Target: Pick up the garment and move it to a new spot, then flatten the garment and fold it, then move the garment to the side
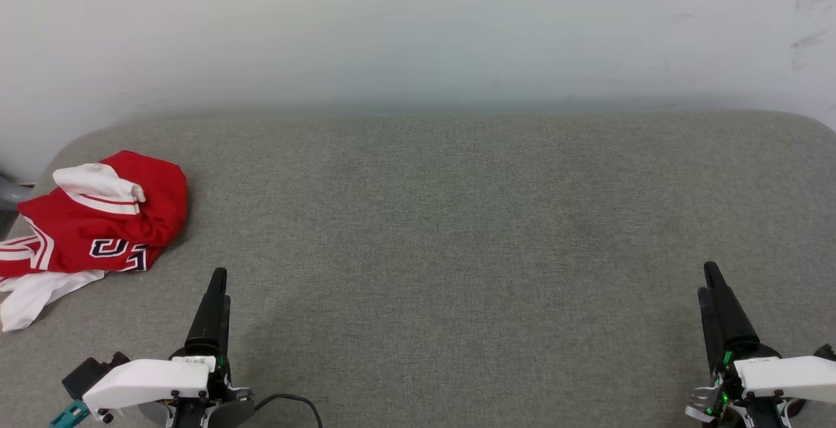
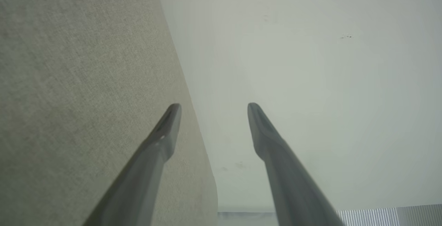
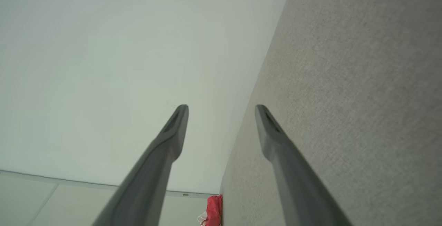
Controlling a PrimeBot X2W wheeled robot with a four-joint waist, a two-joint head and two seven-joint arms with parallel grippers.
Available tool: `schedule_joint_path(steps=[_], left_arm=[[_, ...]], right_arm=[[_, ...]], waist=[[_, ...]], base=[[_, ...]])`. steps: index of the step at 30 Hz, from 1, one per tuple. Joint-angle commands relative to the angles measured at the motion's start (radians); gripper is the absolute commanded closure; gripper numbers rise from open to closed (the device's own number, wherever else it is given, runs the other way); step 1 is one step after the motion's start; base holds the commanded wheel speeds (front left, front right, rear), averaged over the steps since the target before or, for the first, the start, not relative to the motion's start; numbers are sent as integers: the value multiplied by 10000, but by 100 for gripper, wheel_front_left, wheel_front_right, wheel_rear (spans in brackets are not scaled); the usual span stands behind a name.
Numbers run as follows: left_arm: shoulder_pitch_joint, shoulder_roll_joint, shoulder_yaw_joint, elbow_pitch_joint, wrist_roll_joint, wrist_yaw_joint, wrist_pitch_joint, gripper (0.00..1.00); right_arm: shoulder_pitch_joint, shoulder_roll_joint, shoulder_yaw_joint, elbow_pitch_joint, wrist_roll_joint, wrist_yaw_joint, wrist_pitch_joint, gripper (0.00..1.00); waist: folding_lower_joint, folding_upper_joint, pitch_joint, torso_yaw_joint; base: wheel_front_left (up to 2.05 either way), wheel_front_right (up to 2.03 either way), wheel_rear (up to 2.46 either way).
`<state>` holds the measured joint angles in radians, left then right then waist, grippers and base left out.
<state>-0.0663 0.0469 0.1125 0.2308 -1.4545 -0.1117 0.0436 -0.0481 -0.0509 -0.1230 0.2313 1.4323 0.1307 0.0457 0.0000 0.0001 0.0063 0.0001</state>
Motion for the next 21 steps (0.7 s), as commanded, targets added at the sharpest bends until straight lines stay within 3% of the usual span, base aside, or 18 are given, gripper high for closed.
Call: schedule_joint_path(steps=[1,21], left_arm=[[-114,20,11,-342,465,97,-126,0],[140,26,-582,-1361,4437,1176,-927,0]], right_arm=[[-88,-5,-51,-345,-526,2,-129,0],[312,-2,265,-1466,-5114,1,-940,0]], waist=[[0,-1,5,2],[0,-1,19,30]], base=[[0,0,0],[0,0,0]])
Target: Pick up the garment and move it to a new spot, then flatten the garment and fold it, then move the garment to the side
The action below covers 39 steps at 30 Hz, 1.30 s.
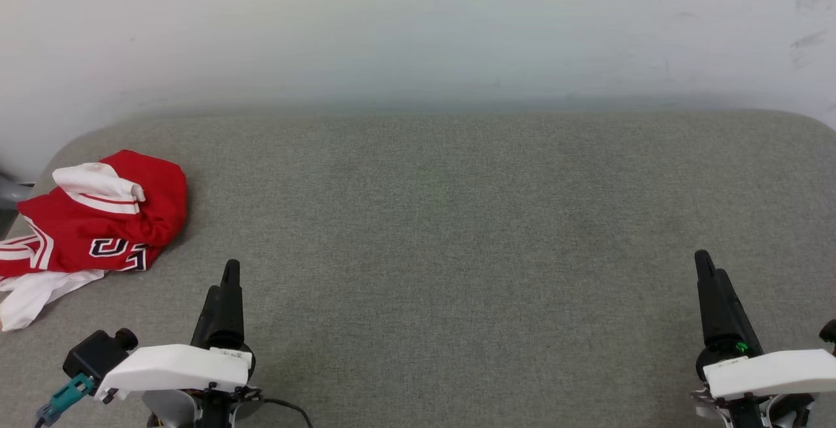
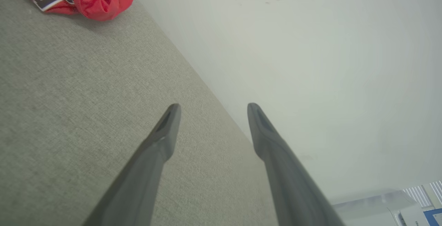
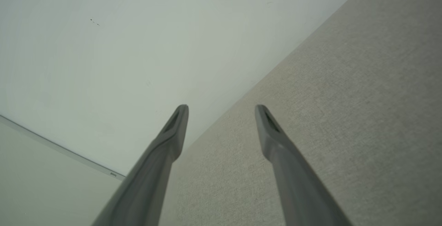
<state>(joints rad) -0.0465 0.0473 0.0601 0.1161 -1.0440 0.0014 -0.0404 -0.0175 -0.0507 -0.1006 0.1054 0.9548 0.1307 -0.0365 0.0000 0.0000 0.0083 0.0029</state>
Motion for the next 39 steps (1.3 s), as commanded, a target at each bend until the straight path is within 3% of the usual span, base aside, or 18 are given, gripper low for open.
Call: schedule_joint_path(steps=[1,14,39], left_arm=[[-42,23,-83,-235,510,84,-122,0],[107,27,-366,-463,2565,443,-558,0],[351,31,-817,-734,5571,707,-1238,0]], right_arm=[[29,-4,57,-222,-523,1,-147,0],[251,-2,139,-253,-2389,1,-585,0],[572,2,212,-494,-5195,1,-1266,0]], waist=[[0,0,0,3],[0,0,15,19],[0,0,20,56]], base=[[0,0,0],[0,0,0],[0,0,0]])
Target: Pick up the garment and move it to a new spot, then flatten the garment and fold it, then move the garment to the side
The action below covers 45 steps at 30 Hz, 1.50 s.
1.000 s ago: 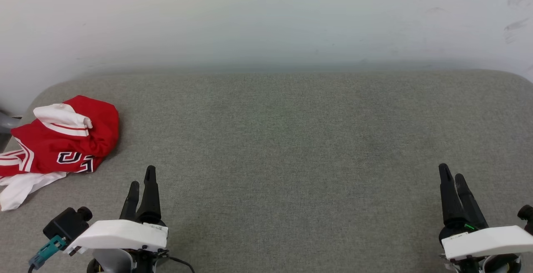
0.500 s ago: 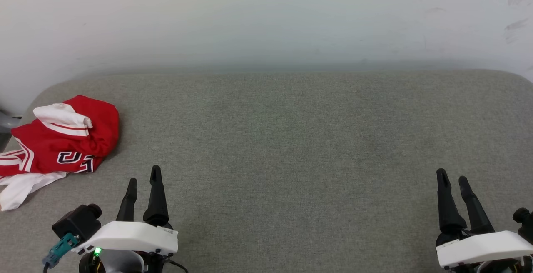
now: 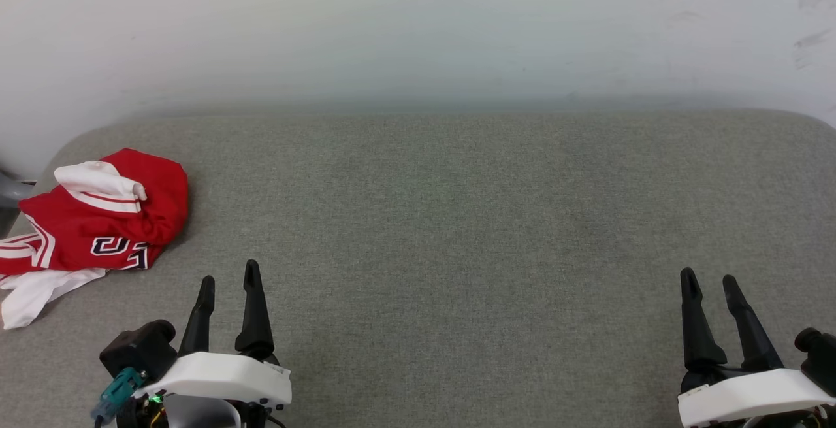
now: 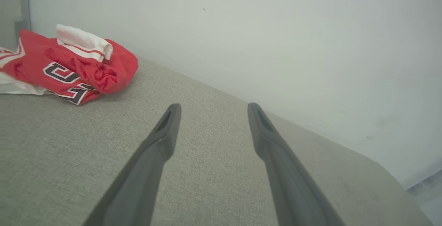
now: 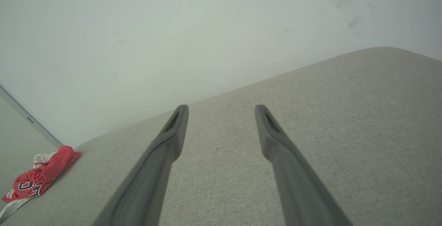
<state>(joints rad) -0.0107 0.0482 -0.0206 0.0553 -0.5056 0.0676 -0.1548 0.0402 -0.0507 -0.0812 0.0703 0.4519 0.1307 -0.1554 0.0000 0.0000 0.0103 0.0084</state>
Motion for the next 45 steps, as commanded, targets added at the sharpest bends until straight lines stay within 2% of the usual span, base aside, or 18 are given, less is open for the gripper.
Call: schedule_joint_path(steps=[1,24,45], left_arm=[[2,22,-25,-142,291,45,-113,0],[206,26,-340,-274,2355,148,-631,0],[421,29,-507,-309,3642,212,-1037,0]], right_arm=[[12,2,20,-151,-277,1,-99,0],[321,5,133,-403,-2234,0,-625,0],[577,10,229,-667,-3001,-1,-1023,0]], waist=[[0,0,-2,2],[0,0,-17,44],[0,0,-54,46]], base=[[0,0,0],[0,0,0],[0,0,0]])
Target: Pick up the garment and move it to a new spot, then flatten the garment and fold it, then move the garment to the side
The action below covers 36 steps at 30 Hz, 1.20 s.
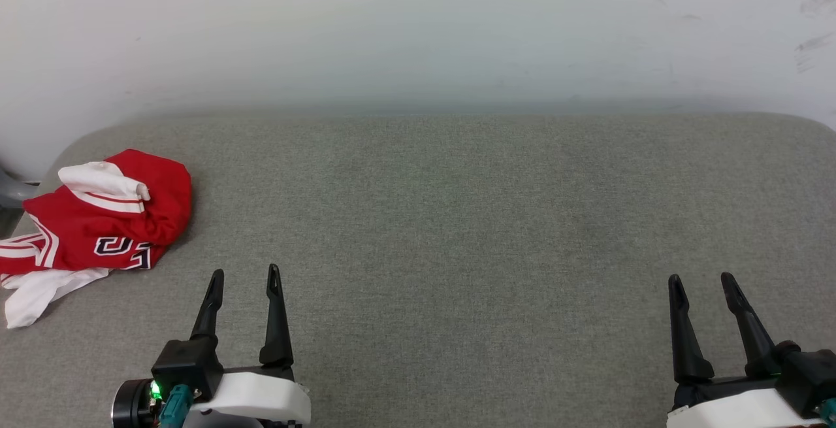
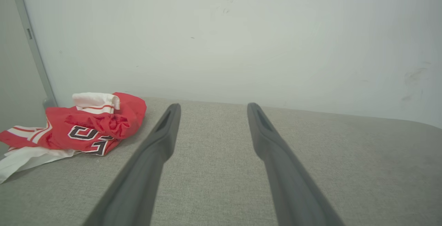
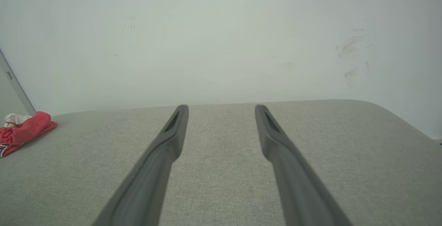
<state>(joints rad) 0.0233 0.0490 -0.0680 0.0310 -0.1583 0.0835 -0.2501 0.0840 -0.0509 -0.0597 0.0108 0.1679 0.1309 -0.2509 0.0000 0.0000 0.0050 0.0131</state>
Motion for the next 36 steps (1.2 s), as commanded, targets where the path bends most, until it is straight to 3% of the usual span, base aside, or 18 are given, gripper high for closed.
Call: schedule_joint_path(steps=[1,36], left_arm=[[91,21,-32,-69,228,62,-109,0],[9,20,-14,188,54,-171,-156,0]], right_arm=[[155,12,24,-79,-189,-3,-81,0],[127,13,66,91,284,-3,-147,0]], waist=[[0,0,-2,-5],[0,0,52,61]], base=[[0,0,0],[0,0,0]])
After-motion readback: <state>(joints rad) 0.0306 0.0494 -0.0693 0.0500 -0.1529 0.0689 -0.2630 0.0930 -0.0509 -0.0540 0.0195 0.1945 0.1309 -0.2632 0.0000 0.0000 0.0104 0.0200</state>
